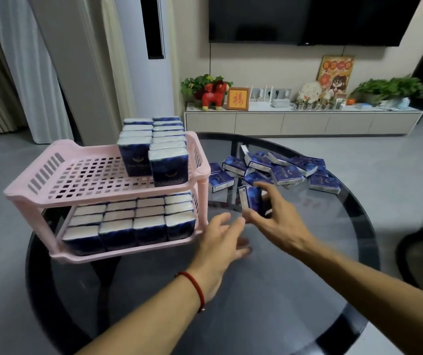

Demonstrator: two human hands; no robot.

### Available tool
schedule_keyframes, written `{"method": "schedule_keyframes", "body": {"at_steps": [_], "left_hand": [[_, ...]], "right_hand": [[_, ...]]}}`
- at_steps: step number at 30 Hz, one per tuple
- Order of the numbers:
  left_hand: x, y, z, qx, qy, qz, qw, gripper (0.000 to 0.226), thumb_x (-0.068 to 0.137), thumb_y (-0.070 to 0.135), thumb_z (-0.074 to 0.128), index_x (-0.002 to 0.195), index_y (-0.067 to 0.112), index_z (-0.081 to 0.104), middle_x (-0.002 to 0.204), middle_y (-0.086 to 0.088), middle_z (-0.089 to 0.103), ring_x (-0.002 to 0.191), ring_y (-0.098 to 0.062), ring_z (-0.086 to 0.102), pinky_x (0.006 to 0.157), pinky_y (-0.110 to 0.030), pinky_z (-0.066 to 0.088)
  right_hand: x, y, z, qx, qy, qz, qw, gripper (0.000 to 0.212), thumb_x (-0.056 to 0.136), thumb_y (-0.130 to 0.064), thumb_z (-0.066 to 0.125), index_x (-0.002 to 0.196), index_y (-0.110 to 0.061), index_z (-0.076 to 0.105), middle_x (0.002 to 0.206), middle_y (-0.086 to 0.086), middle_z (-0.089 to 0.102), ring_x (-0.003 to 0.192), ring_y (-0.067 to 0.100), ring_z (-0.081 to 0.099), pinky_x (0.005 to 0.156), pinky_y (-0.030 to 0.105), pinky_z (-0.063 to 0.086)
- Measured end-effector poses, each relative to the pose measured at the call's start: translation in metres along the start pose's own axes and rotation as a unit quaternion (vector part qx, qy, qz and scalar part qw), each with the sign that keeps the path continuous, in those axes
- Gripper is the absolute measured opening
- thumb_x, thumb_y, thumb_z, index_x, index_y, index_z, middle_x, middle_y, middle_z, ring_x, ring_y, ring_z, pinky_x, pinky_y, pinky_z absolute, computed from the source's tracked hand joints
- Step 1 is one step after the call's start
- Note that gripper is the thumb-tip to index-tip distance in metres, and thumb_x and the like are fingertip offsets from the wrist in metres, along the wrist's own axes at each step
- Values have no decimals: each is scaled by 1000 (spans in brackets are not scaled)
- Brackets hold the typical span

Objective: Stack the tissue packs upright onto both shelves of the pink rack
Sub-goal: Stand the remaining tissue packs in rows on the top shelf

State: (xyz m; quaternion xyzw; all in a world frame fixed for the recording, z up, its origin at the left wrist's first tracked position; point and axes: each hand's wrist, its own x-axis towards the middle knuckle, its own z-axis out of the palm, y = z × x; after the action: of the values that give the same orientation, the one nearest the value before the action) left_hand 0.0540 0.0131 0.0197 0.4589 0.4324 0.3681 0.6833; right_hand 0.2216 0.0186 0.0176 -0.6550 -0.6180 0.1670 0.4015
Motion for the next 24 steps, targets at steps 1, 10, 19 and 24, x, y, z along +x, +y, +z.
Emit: {"method": "schedule_keyframes", "body": {"at_steps": [1, 10, 19, 24], "left_hand": [[-2, 3, 4, -48, -22, -19, 998, 35, 104, 24, 57, 135, 8, 56, 123, -15, 69, 101, -24, 71, 76, -34, 62], [-2, -5, 14, -40, 33, -32, 998, 22, 104, 4, 47, 121, 2, 62, 118, -20, 71, 85, -27, 76, 74, -44, 65], [5, -12, 8, -40, 42, -36, 998, 28, 101, 5, 56, 128, 8, 57, 119, -17, 70, 86, -26, 78, 71, -39, 65], [3, -11, 3, -40, 23, -29, 999, 56, 101, 6, 58, 147, 30, 36, 133, -17, 62, 88, -30, 78, 63, -32, 63]], "right_hand": [[-18, -4, -3, 9, -36, -7, 999, 66, 88, -42, 75, 145, -30, 43, 106, -20, 61, 86, -3, 63, 73, 10, 49], [43, 48, -29, -253, 44, 20, 966, 60, 94, -33, 60, 150, -22, 42, 147, 10, 45, 134, 25, 40, 109, 42, 37], [93, 83, -11, -302, 112, 168, 932, 42, 101, -48, 50, 133, -22, 44, 139, 27, 40, 123, 46, 42, 103, 52, 38], [58, 69, -26, -177, 136, 93, 970, 74, 85, -33, 71, 147, -17, 34, 135, 17, 43, 120, 34, 43, 101, 45, 43]]}}
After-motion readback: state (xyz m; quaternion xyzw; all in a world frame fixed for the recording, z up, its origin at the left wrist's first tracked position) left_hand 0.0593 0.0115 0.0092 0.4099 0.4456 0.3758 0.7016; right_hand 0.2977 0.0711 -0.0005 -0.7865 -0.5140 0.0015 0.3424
